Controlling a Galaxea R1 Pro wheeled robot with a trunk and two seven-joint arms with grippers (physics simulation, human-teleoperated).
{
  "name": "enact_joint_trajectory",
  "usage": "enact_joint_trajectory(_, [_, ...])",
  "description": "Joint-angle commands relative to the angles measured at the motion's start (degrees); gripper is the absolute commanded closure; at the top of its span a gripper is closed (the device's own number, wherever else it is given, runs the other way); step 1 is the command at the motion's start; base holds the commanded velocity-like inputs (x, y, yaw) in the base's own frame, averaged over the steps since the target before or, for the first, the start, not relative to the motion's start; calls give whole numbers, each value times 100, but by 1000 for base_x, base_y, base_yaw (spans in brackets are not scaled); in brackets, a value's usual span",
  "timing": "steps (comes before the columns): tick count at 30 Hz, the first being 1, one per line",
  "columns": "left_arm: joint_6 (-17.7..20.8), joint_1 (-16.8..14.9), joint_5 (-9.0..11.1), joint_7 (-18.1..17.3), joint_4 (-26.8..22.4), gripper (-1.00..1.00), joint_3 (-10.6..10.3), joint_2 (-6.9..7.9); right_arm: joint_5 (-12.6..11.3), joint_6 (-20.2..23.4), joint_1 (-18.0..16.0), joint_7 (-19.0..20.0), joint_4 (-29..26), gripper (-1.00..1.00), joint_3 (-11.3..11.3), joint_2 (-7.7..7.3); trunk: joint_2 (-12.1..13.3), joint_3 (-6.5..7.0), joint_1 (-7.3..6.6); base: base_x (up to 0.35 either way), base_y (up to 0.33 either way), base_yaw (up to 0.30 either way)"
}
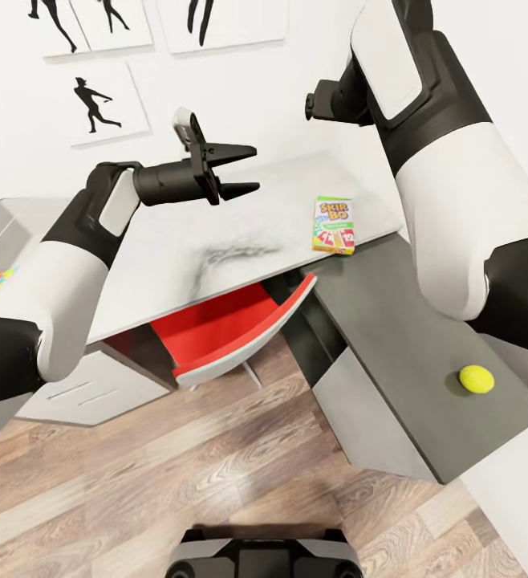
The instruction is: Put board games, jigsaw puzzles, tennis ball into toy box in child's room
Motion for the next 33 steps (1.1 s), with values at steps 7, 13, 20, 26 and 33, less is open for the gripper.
enact_joint_trajectory(7, [33,5,14,-19,5,-100,-22,14,-54,-4,33,-55,1,-100,17,0,-9,58,4,0,0,0])
enact_joint_trajectory(13, [33,58,8,-19,3,-100,-22,21,-54,-4,63,-55,-4,-100,18,0,-9,114,4,0,0,0])
enact_joint_trajectory(20, [33,112,6,-19,3,-100,-22,23,-54,-4,78,-55,-8,-100,19,0,-9,179,4,0,0,0])
enact_joint_trajectory(26, [33,199,2,-19,3,-100,-22,24,-54,-5,89,-55,-8,-100,19,0,-9,235,4,0,0,0])
enact_joint_trajectory(33, [33,282,0,-19,3,-100,-22,34,-48,-9,255,-55,-11,-100,19,0,-9,301,4,0,0,0])
